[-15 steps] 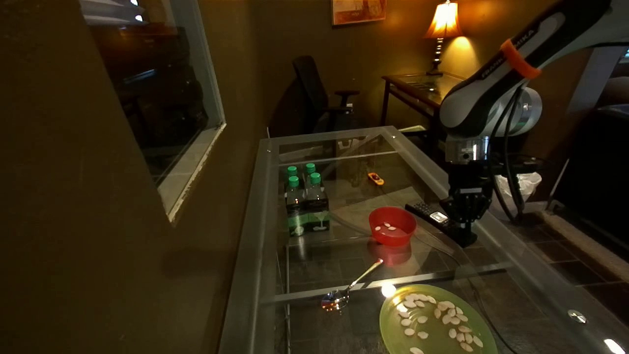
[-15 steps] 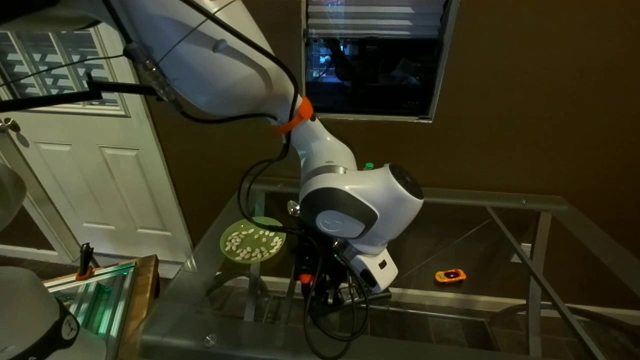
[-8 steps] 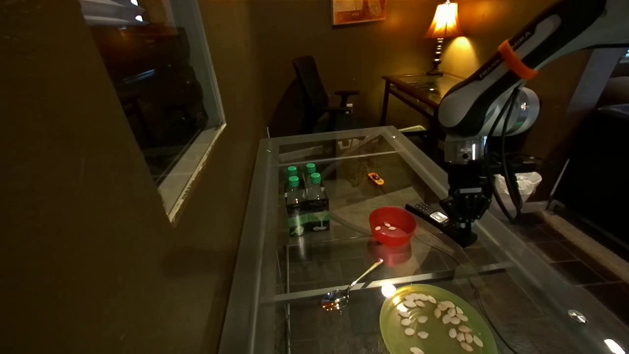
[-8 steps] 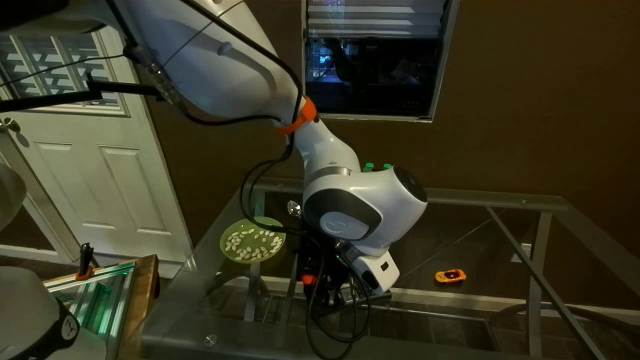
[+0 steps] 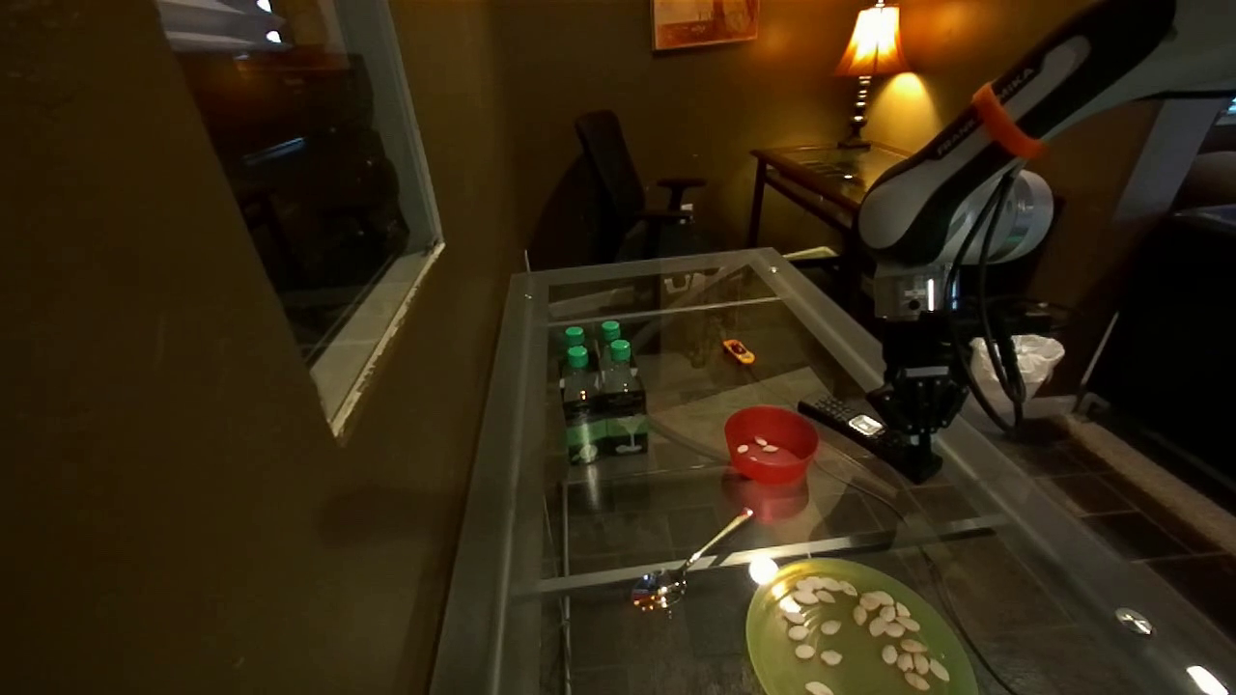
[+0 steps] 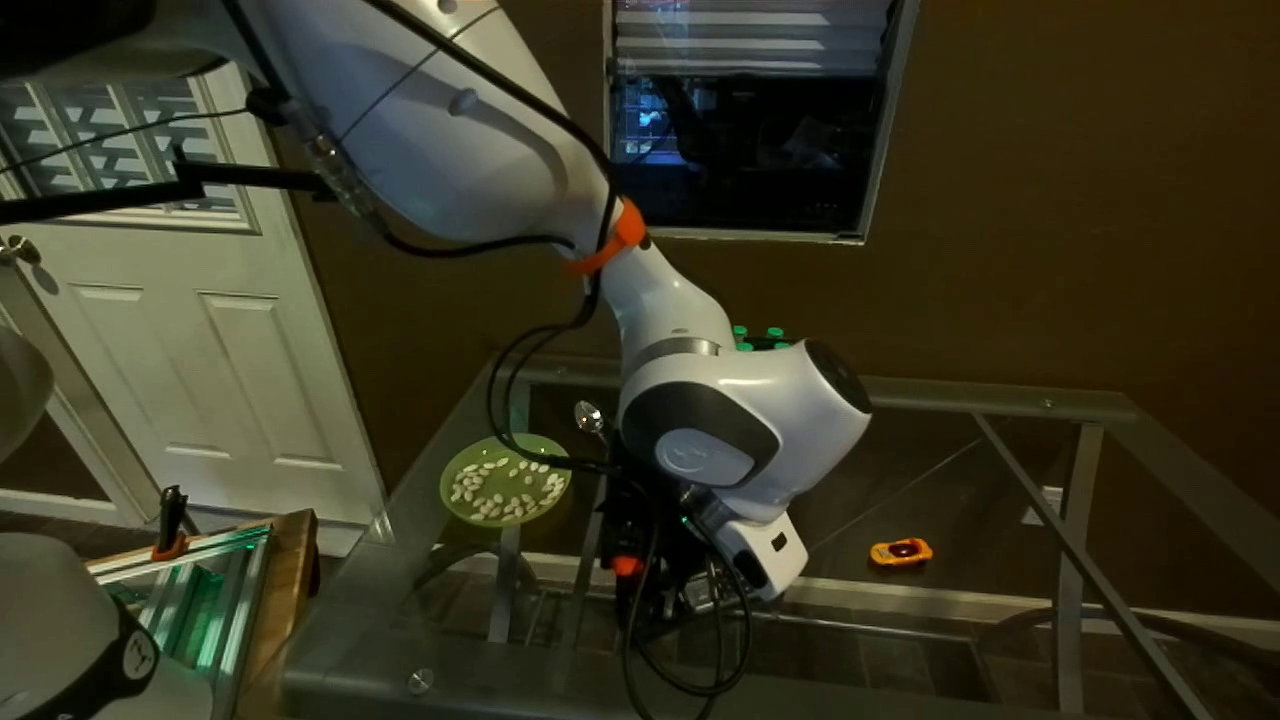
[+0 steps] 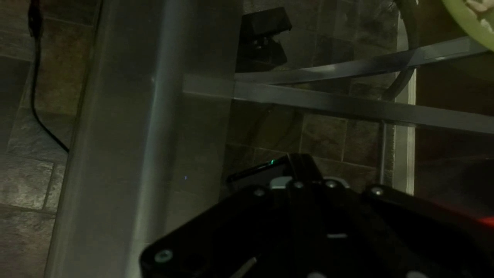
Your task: Press a button on the remote control.
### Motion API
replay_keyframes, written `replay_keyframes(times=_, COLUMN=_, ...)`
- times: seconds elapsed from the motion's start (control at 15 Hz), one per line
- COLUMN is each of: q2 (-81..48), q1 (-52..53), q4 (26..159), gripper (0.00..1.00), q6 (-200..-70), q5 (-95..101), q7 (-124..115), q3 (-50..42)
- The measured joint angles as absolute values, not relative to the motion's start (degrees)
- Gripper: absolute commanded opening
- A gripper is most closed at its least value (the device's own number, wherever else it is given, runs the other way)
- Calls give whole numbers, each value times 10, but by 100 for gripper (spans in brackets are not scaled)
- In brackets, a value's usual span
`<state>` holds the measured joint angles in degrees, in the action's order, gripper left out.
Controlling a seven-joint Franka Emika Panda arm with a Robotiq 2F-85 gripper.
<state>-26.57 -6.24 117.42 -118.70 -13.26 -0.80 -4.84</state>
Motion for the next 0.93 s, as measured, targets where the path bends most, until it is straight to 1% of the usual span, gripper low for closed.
replay_keyframes(times=0.33, q2=-230, q1=-40, q4=1219, gripper=0, q6=-1208, q5=-96, q7=-9, q3=-46)
replay_keyframes(times=0.6, q2=-153, q1=-16, q4=1300, gripper=0, q6=-1283, q5=-60, q7=-12, q3=-43)
replay_keyframes(times=0.67, q2=-131, q1=-12, q4=1322, gripper=26, q6=-1305, q5=-52, q7=-12, q3=-41)
replay_keyframes(times=0.73, q2=-111, q1=-8, q4=1342, gripper=27, q6=-1324, q5=-43, q7=-12, q3=-38)
replay_keyframes(times=0.8, q2=-90, q1=-5, q4=1361, gripper=32, q6=-1338, q5=-37, q7=-13, q3=-36)
replay_keyframes(times=0.93, q2=-48, q1=-4, q4=1390, gripper=46, q6=-1344, q5=-37, q7=-13, q3=-27)
